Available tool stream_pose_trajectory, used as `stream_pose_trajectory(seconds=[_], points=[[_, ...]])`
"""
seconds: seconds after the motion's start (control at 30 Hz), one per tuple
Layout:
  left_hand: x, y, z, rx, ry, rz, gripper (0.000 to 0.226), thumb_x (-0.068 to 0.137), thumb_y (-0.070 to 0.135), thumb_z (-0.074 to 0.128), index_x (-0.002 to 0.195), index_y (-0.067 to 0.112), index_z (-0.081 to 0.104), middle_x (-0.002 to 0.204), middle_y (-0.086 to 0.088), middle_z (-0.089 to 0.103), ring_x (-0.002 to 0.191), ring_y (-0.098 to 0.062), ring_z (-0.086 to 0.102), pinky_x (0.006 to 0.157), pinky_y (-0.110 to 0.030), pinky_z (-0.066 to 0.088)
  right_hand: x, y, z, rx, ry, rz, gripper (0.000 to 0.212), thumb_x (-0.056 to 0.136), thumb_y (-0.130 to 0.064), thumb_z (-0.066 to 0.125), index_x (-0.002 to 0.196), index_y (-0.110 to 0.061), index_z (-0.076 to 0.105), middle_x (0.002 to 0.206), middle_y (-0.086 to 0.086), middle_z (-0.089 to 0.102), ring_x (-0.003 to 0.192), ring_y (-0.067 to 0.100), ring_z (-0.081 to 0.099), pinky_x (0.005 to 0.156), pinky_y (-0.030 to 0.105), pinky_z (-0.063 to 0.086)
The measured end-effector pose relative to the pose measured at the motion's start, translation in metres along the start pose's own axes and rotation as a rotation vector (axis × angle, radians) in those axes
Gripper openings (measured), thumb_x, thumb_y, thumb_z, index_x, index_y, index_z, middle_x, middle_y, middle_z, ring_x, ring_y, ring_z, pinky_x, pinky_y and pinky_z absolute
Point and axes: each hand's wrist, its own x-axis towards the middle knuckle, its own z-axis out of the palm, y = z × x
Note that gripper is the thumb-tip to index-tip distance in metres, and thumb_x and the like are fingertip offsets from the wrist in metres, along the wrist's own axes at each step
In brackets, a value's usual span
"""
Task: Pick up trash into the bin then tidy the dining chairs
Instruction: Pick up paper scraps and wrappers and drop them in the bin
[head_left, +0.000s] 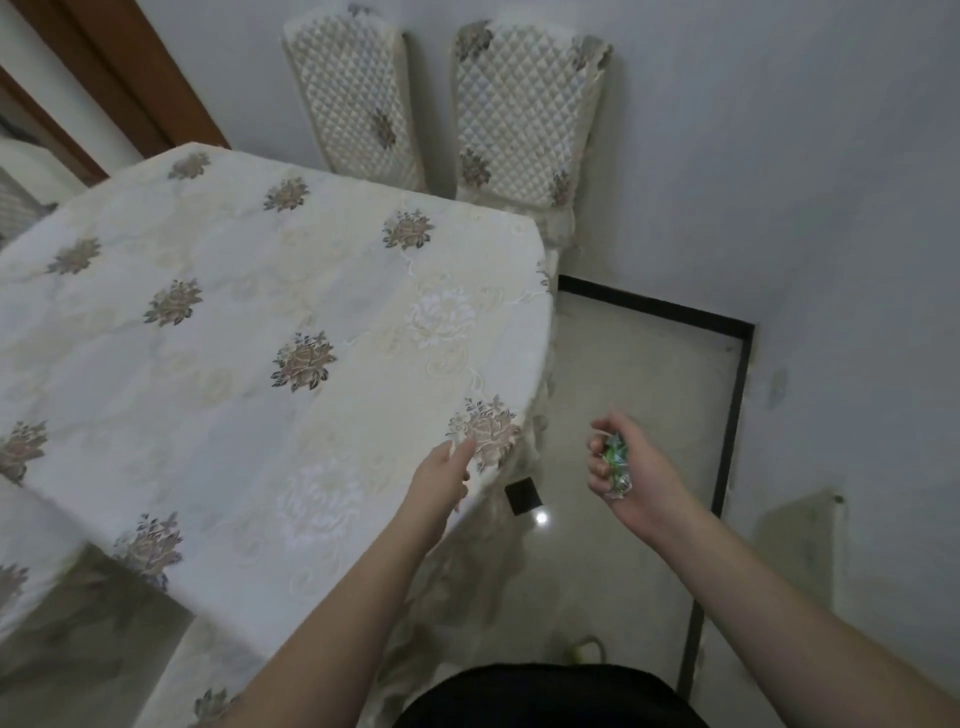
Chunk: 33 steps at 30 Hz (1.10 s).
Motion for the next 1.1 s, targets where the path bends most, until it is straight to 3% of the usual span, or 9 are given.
stream_pose_trajectory(seconds=[0.1,0.2,0.4,0.6,0.83,1.1], points=[[0.003,0.043,0.037,-0.546,-0.202,-0.153,0.027,0.096,0.029,0.051,0.091,0.002,0.051,0.079,-0.013,0.055,0.062,-0.02,0.058,0.048,-0.026,0.042,0.009,-0.027,-0.013,0.029,0.016,-0.019,0.015,0.094,-0.025,0.049,0.085,-0.013,0.049,0.059,0.0,0.044,0.037,0.008,0.034,0.033,0.019,0.021],[0.007,0.072,0.065,-0.706,-0.322,-0.185,0.021,0.094,0.02,0.052,0.083,0.002,0.053,0.075,-0.012,0.059,0.067,-0.022,0.058,0.047,-0.027,0.047,0.018,-0.049,-0.027,0.075,0.029,-0.029,0.012,0.092,-0.024,0.052,0.085,-0.014,0.05,0.06,-0.001,0.045,0.038,0.008,0.035,0.032,0.019,0.023],[0.05,0.103,0.106,-0.708,-0.549,-0.193,0.017,0.089,0.02,0.056,0.081,0.012,0.042,0.072,-0.007,0.049,0.056,-0.014,0.045,0.041,-0.018,0.032,0.041,-0.086,-0.061,0.145,0.101,-0.07,0.014,0.092,-0.027,0.053,0.087,-0.014,0.051,0.061,-0.001,0.045,0.039,0.009,0.035,0.033,0.02,0.026],[0.107,0.139,0.156,-0.73,-0.7,-0.258,0.014,0.08,0.018,0.063,0.084,0.015,0.05,0.07,-0.003,0.043,0.053,-0.014,0.04,0.039,-0.021,0.025,0.073,-0.122,-0.098,0.193,0.239,-0.092,0.018,0.095,-0.029,0.049,0.083,-0.016,0.049,0.062,-0.001,0.042,0.038,0.009,0.034,0.034,0.02,0.024],[0.166,0.176,0.219,-0.632,-0.834,-0.342,0.016,0.087,0.029,0.052,0.084,0.013,0.054,0.07,-0.003,0.044,0.057,-0.014,0.039,0.045,-0.021,0.018,0.101,-0.157,-0.126,0.256,0.404,-0.164,0.02,0.094,-0.034,0.051,0.088,-0.015,0.051,0.064,-0.001,0.044,0.04,0.009,0.036,0.034,0.021,0.027],[0.216,0.201,0.293,-0.557,-0.883,-0.411,0.022,0.09,0.032,0.049,0.084,0.013,0.058,0.068,-0.004,0.045,0.056,-0.016,0.039,0.044,-0.021,0.021,0.143,-0.193,-0.164,0.359,0.46,-0.147,0.024,0.095,-0.039,0.051,0.089,-0.016,0.052,0.063,-0.001,0.046,0.041,0.01,0.038,0.036,0.019,0.028]])
